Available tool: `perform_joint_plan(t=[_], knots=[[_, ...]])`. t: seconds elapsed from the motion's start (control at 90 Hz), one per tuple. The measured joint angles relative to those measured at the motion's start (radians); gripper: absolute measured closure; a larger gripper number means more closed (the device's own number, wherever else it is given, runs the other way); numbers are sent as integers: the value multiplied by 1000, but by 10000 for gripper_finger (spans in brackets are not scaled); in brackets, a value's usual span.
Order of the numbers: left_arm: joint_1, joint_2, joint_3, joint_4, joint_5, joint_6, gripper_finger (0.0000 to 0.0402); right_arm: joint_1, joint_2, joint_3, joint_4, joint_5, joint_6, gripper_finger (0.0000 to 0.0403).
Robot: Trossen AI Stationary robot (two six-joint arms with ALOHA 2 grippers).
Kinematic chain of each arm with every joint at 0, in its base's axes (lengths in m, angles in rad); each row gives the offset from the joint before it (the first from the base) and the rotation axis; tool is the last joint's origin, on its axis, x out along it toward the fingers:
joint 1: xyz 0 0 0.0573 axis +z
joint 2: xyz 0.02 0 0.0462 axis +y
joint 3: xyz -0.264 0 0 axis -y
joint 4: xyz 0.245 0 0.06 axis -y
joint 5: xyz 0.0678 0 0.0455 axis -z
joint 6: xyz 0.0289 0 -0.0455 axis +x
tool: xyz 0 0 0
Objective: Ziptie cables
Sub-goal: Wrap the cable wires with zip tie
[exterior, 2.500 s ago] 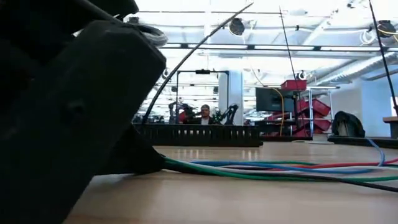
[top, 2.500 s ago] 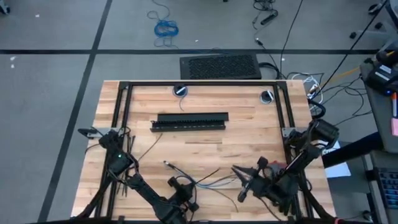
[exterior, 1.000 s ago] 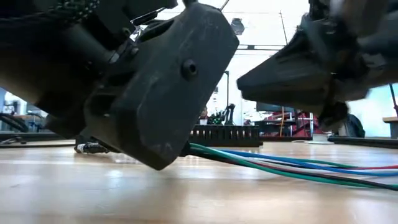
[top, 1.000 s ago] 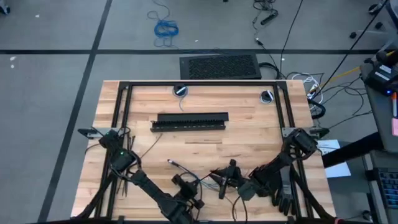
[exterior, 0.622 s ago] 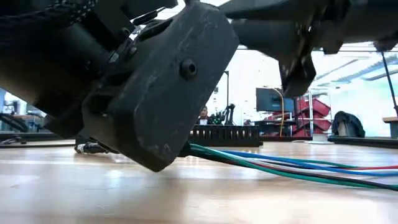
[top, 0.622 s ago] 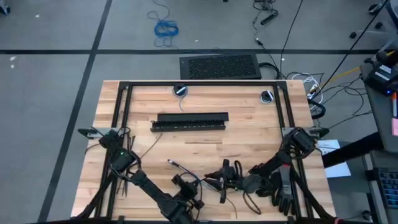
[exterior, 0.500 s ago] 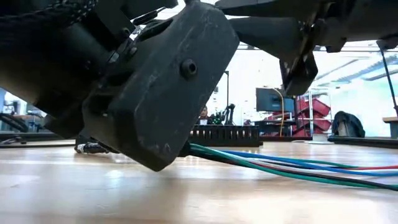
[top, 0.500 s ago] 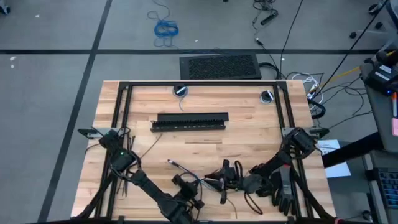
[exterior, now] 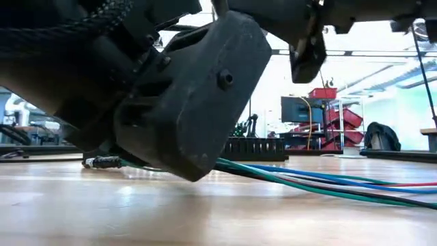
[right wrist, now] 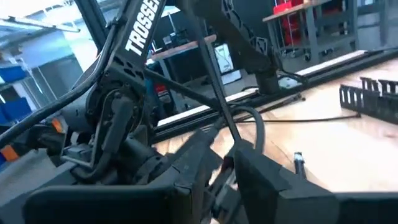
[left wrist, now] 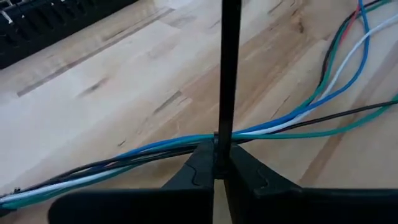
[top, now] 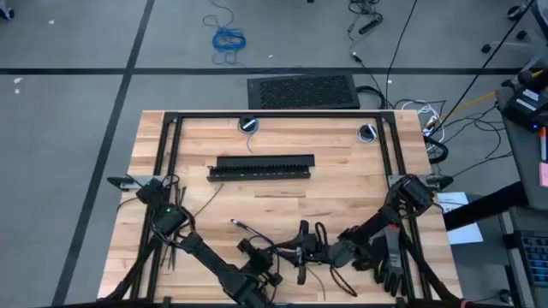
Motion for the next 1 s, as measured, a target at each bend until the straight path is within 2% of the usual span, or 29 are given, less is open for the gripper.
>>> perform_joint_plan(t=[0.1, 0.189, 0.444, 0.544, 0.622, 0.722, 0.878, 1.0], knots=[[-1, 0, 0, 4, 0, 0, 384, -11, 0, 26, -75, 0, 12, 370], [-1, 0, 0, 8, 5, 0, 384, -12, 0, 28, -75, 14, -5, 396], [-2, 0, 0, 14, 13, -1, 384, 25, 0, 28, -65, 163, -87, 403], [-2, 0, 0, 22, 15, -6, 384, 27, 0, 28, -62, 145, -68, 403], [-1, 0, 0, 24, 15, -6, 384, 40, 0, 28, -75, 89, -33, 399], [-1, 0, 0, 40, 16, -6, 384, 94, 0, 28, -130, 54, -28, 378], [1, 0, 0, 71, 16, -6, 384, 143, 0, 28, -229, 253, -34, 312], [7, 0, 0, 70, 16, -3, 384, 108, 0, 28, -228, 285, -29, 248]])
